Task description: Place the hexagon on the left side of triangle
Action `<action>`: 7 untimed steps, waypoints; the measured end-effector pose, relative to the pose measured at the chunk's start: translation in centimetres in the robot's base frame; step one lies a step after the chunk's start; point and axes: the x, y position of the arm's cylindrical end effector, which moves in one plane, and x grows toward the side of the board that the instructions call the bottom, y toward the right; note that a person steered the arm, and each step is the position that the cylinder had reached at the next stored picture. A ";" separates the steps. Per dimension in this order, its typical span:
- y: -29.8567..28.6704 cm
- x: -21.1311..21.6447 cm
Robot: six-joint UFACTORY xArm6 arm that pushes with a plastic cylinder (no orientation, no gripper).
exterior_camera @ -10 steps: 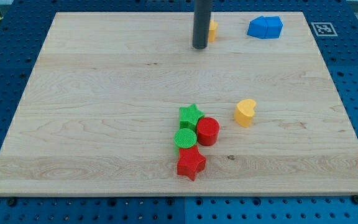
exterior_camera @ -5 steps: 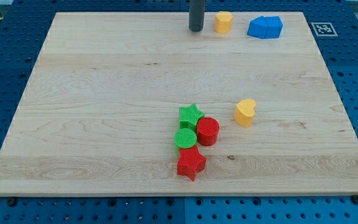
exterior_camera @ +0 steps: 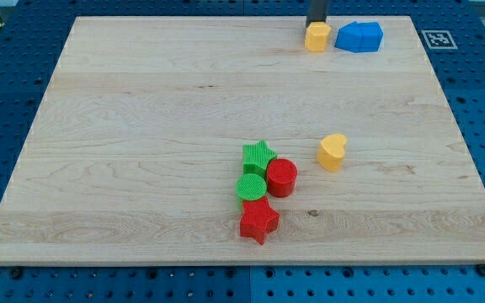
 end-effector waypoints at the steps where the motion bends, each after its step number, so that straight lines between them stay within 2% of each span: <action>1: -4.9 0.1; 2: -6.1 2.7; 3: -3.7 3.5; 7: -1.3 5.0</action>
